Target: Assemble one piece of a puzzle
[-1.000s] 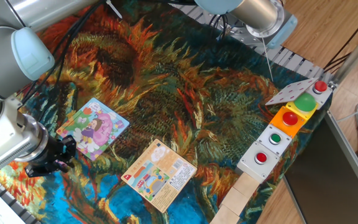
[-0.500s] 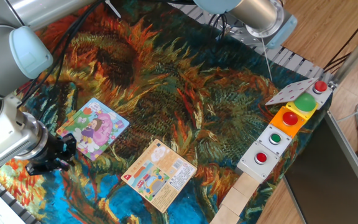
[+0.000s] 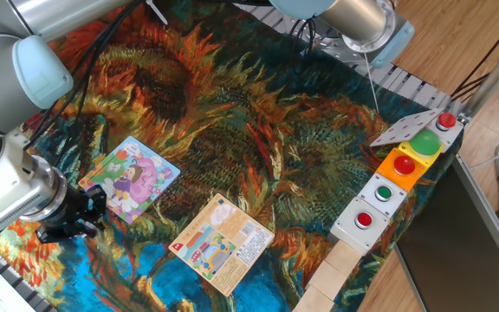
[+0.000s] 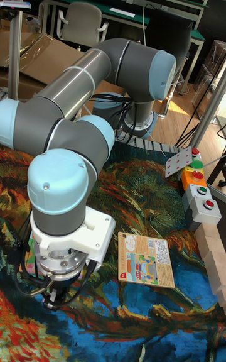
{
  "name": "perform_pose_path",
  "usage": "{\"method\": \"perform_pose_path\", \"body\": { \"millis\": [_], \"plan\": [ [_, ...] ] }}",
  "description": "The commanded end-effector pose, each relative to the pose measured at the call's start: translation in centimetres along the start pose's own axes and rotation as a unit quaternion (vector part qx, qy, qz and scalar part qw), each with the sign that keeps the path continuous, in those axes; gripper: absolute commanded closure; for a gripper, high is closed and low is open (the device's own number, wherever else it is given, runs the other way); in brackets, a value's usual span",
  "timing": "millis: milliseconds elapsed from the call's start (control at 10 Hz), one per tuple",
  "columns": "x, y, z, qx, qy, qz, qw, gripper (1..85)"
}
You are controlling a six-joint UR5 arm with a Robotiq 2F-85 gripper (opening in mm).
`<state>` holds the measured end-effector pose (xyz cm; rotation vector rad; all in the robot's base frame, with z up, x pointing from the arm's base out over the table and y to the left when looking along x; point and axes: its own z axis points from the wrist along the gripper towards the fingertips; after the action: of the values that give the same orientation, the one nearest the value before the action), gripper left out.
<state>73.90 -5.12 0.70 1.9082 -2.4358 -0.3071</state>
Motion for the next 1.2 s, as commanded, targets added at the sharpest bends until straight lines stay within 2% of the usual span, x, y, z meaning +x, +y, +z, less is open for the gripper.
{"method": "perform_pose_path", "body": {
  "millis": [0,600,800,1100],
  "plan": [
    [-0.08,-0.15,-0.02,0.001,-0.005,0.0,1.0,61.3],
    [-0.05,-0.34,0.07,0.003,-0.006,-0.002,1.0,62.7],
    [-0.02,-0.35,0.06,0.003,-0.006,-0.003,1.0,65.7],
    [0.03,-0.36,0.01,0.004,-0.006,-0.003,1.0,76.0]
  ]
}}
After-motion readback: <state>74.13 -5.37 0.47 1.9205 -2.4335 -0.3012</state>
